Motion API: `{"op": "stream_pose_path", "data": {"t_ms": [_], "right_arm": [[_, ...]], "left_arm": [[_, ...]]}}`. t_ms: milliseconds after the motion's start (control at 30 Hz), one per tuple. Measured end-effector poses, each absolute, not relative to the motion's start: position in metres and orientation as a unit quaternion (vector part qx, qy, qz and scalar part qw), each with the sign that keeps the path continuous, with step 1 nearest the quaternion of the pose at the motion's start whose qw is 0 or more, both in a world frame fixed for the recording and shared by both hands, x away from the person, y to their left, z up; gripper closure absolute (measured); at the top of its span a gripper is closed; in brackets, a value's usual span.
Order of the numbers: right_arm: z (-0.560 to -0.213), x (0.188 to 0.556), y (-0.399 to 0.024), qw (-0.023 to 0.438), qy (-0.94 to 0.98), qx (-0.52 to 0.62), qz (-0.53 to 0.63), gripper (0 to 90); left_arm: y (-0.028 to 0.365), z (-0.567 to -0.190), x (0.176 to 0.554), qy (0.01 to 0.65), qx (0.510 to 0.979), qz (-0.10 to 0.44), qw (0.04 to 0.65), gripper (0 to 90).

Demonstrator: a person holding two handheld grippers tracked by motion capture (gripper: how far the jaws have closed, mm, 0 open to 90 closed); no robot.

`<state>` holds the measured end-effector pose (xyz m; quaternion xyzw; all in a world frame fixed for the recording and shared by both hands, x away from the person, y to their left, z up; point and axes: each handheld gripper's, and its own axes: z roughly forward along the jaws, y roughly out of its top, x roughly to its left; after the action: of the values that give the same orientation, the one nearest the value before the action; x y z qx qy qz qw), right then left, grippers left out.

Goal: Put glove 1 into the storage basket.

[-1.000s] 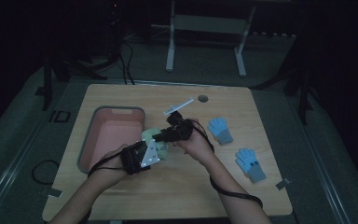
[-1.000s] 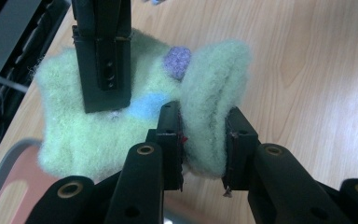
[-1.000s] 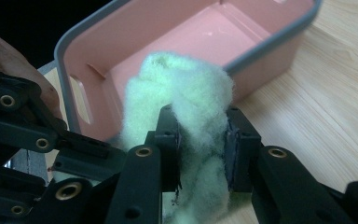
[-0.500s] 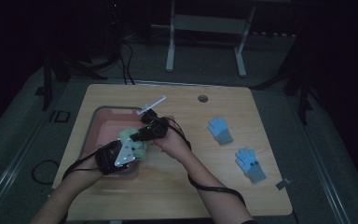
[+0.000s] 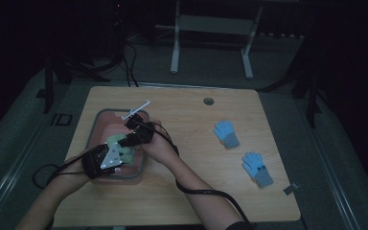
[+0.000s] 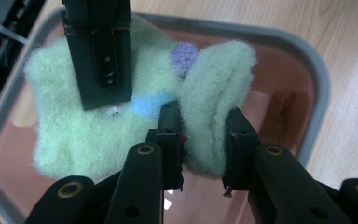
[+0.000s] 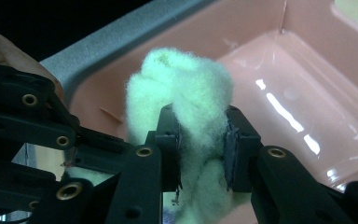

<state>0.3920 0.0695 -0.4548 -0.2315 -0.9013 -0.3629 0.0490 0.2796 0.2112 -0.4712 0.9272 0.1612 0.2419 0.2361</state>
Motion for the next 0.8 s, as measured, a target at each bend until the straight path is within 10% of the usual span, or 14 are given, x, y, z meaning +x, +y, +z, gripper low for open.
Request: {"op": "stream_pose_path", "data": {"t_ms": [800], "right_arm": [[-0.493, 0.408, 0.081, 0.023, -0.928, -0.247, -0.28, 59.9]], "left_arm": [[0.199, -0.501, 0.318, 0.147, 0.957, 0.163, 0.19, 70.6]]}}
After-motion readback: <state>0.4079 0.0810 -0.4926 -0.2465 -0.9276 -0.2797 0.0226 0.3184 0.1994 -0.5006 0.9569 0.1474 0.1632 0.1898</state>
